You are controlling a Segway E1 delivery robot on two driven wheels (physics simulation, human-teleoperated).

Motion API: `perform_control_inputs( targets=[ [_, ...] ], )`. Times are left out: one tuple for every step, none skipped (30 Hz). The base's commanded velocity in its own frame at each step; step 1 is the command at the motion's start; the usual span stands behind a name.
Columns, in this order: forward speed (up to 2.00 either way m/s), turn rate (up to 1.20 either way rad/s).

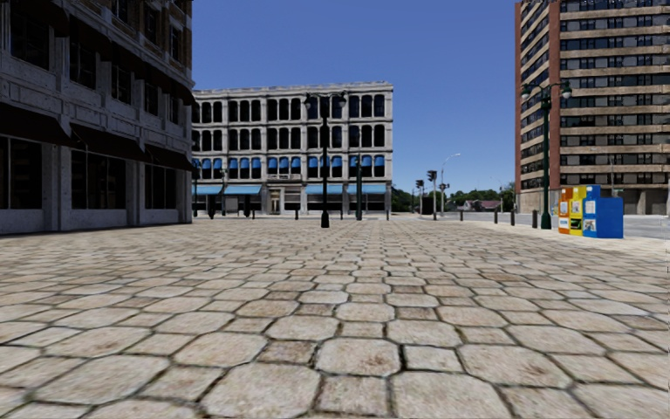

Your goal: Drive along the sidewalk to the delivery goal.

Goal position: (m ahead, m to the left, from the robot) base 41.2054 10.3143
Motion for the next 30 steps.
perform_control_inputs(
  targets=[
    [2.00, -0.48],
    [2.00, -0.48],
    [2.00, -0.48],
    [2.00, -0.48],
    [2.00, -0.48],
    [2.00, -0.48],
    [2.00, -0.48],
    [2.00, -0.48],
    [2.00, -0.48],
    [2.00, -0.48],
    [2.00, -0.48],
    [2.00, -0.47],
    [2.00, -0.38],
    [2.00, -0.38],
    [2.00, -0.26],
    [2.00, -0.15],
    [2.00, -0.07],
    [2.00, -0.07],
    [2.00, -0.01],
    [2.00, 0.00],
    [2.00, 0.00],
    [2.00, 0.00],
    [2.00, 0.00],
    [2.00, 0.00],
    [2.00, 0.00],
    [2.00, 0.00],
    [2.00, 0.00],
    [2.00, 0.00],
    [2.00, 0.00],
    [2.00, 0.00]
  ],
)
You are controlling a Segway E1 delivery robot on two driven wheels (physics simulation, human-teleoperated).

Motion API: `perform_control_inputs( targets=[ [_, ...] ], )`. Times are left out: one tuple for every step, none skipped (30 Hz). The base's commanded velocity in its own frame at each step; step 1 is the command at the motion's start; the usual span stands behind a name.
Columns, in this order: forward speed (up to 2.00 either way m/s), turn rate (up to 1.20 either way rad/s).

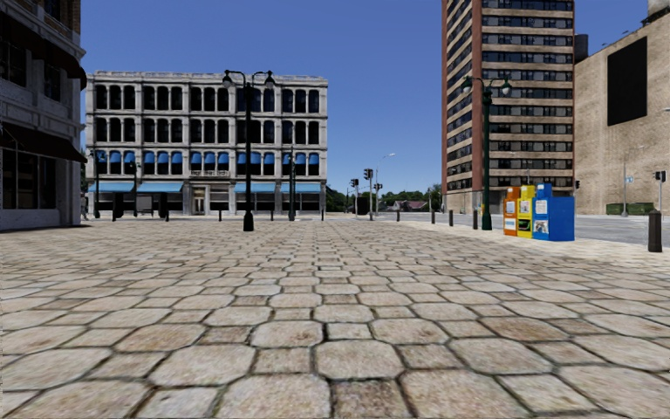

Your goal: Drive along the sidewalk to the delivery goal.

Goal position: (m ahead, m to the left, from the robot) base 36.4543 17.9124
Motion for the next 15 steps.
perform_control_inputs(
  targets=[
    [2.00, 0.00],
    [2.00, 0.00],
    [2.00, 0.00],
    [2.00, 0.00],
    [2.00, 0.00],
    [2.00, 0.00],
    [2.00, 0.00],
    [2.00, 0.00],
    [2.00, 0.00],
    [1.98, 0.00],
    [1.97, 0.00],
    [1.96, 0.00],
    [1.96, 0.00],
    [1.96, 0.00],
    [1.96, 0.00]
  ],
)
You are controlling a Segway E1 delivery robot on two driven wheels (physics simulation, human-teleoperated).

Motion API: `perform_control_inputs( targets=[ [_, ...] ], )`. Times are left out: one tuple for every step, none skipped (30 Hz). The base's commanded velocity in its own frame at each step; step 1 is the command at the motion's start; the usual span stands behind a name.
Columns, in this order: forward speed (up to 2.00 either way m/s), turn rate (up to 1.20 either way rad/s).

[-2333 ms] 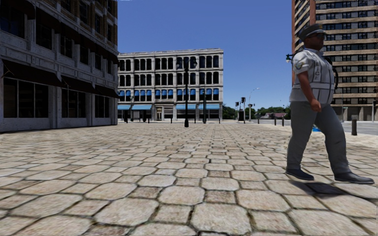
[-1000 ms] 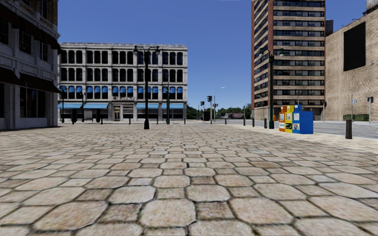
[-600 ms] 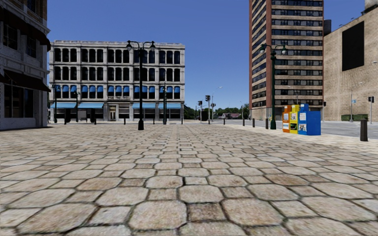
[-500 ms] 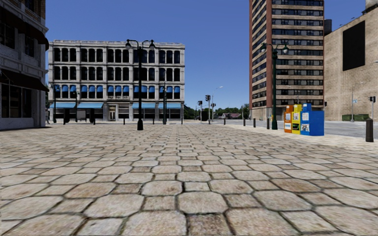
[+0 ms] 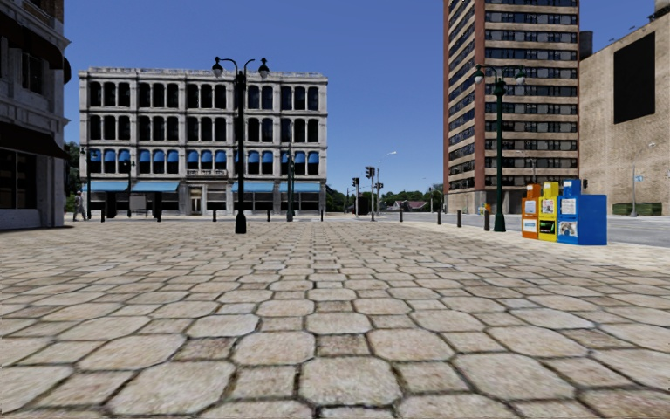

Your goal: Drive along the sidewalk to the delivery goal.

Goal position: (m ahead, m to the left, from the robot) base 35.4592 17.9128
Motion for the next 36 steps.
perform_control_inputs(
  targets=[
    [1.96, 0.00],
    [1.96, 0.00],
    [1.96, 0.00],
    [1.96, 0.00],
    [1.96, 0.00],
    [1.96, 0.00],
    [1.96, 0.00],
    [1.96, 0.00],
    [1.96, 0.00],
    [1.96, 0.00],
    [1.96, 0.00],
    [1.96, 0.00],
    [1.96, 0.00],
    [1.96, 0.00],
    [1.96, 0.00],
    [1.96, 0.00],
    [1.96, 0.00],
    [1.96, 0.00],
    [1.96, 0.00],
    [1.96, 0.00],
    [1.96, 0.00],
    [1.96, 0.00],
    [1.96, 0.00],
    [1.96, 0.00],
    [1.96, 0.00],
    [1.96, 0.00],
    [1.96, 0.00],
    [1.96, 0.00],
    [1.96, 0.00],
    [1.96, 0.00],
    [1.96, 0.00],
    [1.96, 0.00],
    [1.96, 0.00],
    [1.96, 0.00],
    [1.96, 0.00],
    [1.96, 0.00]
  ],
)
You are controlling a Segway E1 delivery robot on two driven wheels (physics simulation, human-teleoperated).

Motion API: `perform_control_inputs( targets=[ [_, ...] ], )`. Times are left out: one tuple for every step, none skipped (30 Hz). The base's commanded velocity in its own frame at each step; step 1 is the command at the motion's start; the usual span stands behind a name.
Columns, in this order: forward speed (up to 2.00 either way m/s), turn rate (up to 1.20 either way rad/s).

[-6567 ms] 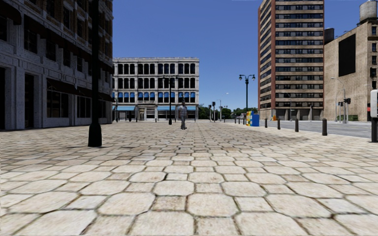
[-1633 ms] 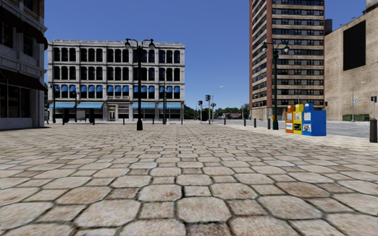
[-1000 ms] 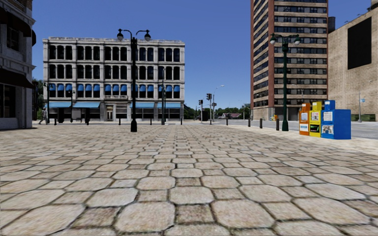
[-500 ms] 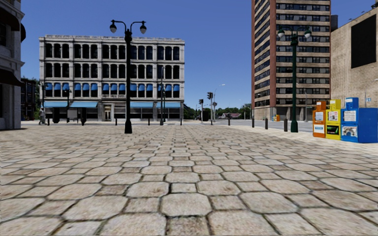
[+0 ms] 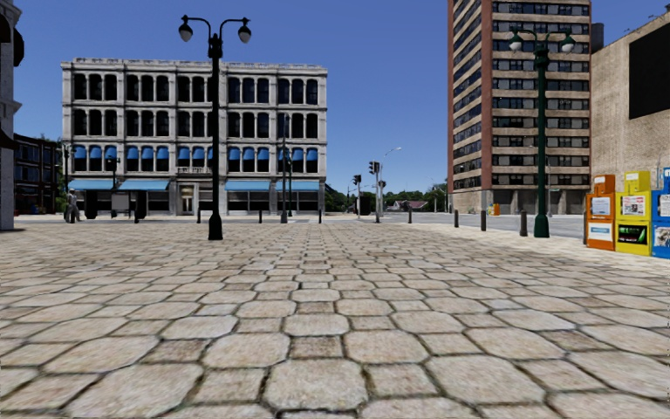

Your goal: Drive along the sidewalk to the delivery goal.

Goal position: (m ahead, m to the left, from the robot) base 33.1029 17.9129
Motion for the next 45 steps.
perform_control_inputs(
  targets=[
    [1.96, 0.00],
    [1.96, 0.00],
    [1.96, 0.00],
    [1.96, 0.00],
    [1.96, 0.00],
    [1.96, 0.00],
    [1.96, 0.00],
    [1.96, 0.00],
    [1.96, 0.00],
    [1.96, -0.02],
    [1.96, -0.02],
    [1.96, -0.12],
    [1.96, -0.20],
    [1.96, -0.24],
    [1.96, -0.24],
    [1.96, -0.25],
    [1.96, -0.25],
    [1.96, -0.19],
    [1.96, -0.19],
    [1.96, -0.10],
    [1.96, 0.00],
    [1.96, 0.00],
    [1.96, 0.00],
    [1.96, 0.00],
    [1.96, 0.00],
    [1.96, 0.00],
    [1.96, 0.00],
    [1.96, 0.00],
    [1.96, 0.00],
    [1.96, 0.00],
    [1.96, 0.00],
    [1.96, 0.00],
    [1.96, 0.00],
    [1.96, 0.00],
    [1.96, 0.00],
    [1.96, 0.00],
    [1.96, 0.00],
    [1.96, 0.00],
    [1.96, 0.00],
    [1.96, 0.00],
    [1.96, 0.00],
    [1.96, 0.00],
    [1.96, 0.00],
    [1.96, 0.00],
    [1.96, 0.00]
  ],
)
